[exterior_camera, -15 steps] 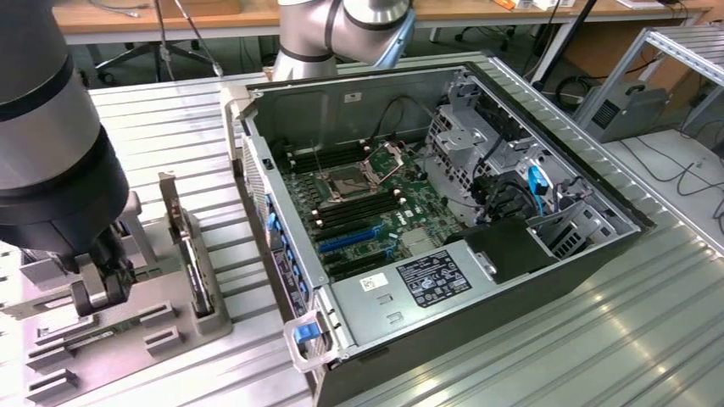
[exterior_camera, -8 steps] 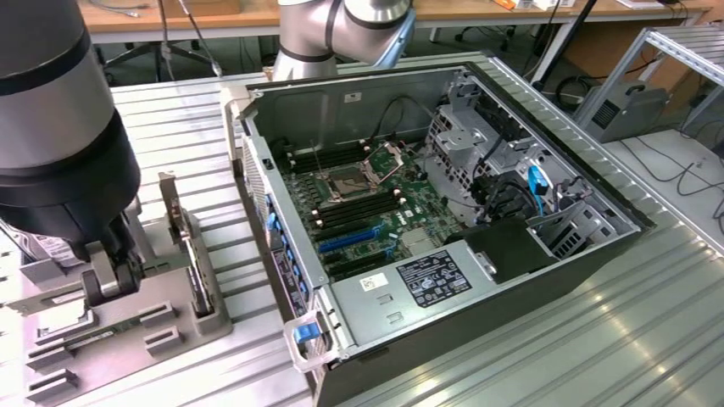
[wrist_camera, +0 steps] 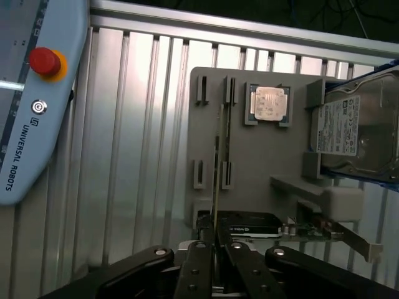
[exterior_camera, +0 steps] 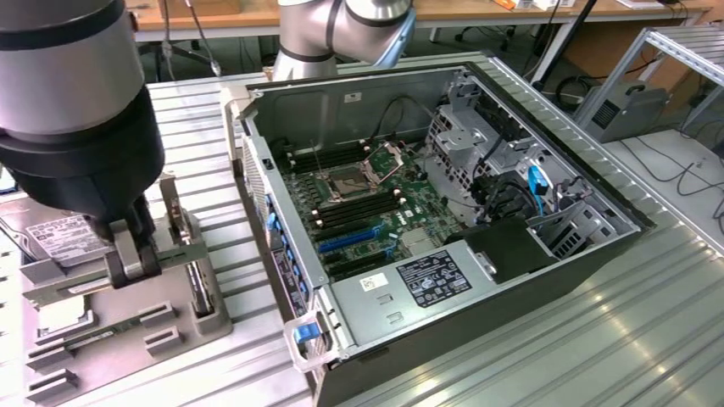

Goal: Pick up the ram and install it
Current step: 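Pick up the ram and move it above insertion slot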

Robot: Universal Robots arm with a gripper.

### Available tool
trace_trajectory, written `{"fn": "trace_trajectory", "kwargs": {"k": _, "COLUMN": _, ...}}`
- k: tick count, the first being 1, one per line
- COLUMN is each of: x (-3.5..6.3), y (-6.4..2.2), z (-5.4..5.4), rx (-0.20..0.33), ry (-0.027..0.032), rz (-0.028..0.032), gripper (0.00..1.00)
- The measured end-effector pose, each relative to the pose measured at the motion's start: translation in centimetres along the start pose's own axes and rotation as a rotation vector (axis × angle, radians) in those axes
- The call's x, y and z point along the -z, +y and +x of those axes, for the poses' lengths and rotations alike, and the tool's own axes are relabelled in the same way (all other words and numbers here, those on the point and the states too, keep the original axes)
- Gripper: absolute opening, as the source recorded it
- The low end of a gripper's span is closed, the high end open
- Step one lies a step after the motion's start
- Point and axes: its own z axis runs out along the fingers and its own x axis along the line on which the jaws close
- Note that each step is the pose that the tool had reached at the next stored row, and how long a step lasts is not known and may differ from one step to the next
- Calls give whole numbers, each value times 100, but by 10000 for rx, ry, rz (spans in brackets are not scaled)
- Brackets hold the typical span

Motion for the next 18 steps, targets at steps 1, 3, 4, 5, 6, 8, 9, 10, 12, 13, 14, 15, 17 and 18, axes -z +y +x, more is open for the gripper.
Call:
{"fn": "trace_trajectory", "kwargs": {"k": 1, "x": 19, "y": -31, "z": 4, "rx": -1, "ry": -6, "rz": -1, "gripper": 14}}
{"fn": "trace_trajectory", "kwargs": {"k": 3, "x": 66, "y": -104, "z": 14, "rx": 1, "ry": -32, "rz": 1, "gripper": 14}}
{"fn": "trace_trajectory", "kwargs": {"k": 4, "x": 87, "y": -133, "z": 17, "rx": 2, "ry": -36, "rz": 2, "gripper": 14}}
{"fn": "trace_trajectory", "kwargs": {"k": 5, "x": 110, "y": -167, "z": 20, "rx": 1, "ry": -39, "rz": 0, "gripper": 14}}
{"fn": "trace_trajectory", "kwargs": {"k": 6, "x": 132, "y": -205, "z": 26, "rx": 1, "ry": -41, "rz": -2, "gripper": 14}}
{"fn": "trace_trajectory", "kwargs": {"k": 8, "x": 184, "y": -304, "z": 37, "rx": 0, "ry": -44, "rz": -9, "gripper": 14}}
{"fn": "trace_trajectory", "kwargs": {"k": 9, "x": 203, "y": -343, "z": 42, "rx": 0, "ry": -44, "rz": -12, "gripper": 14}}
{"fn": "trace_trajectory", "kwargs": {"k": 10, "x": 223, "y": -389, "z": 47, "rx": 1, "ry": -44, "rz": -17, "gripper": 14}}
{"fn": "trace_trajectory", "kwargs": {"k": 12, "x": 267, "y": -499, "z": 58, "rx": -2, "ry": -46, "rz": -35, "gripper": 14}}
{"fn": "trace_trajectory", "kwargs": {"k": 13, "x": 283, "y": -543, "z": 62, "rx": -2, "ry": -46, "rz": -43, "gripper": 14}}
{"fn": "trace_trajectory", "kwargs": {"k": 14, "x": 297, "y": -590, "z": 67, "rx": -2, "ry": -47, "rz": -48, "gripper": 14}}
{"fn": "trace_trajectory", "kwargs": {"k": 15, "x": 311, "y": -648, "z": 72, "rx": -2, "ry": -47, "rz": -56, "gripper": 14}}
{"fn": "trace_trajectory", "kwargs": {"k": 17, "x": 328, "y": -741, "z": 81, "rx": -4, "ry": -50, "rz": -67, "gripper": 14}}
{"fn": "trace_trajectory", "kwargs": {"k": 18, "x": 336, "y": -788, "z": 86, "rx": -4, "ry": -51, "rz": -72, "gripper": 14}}
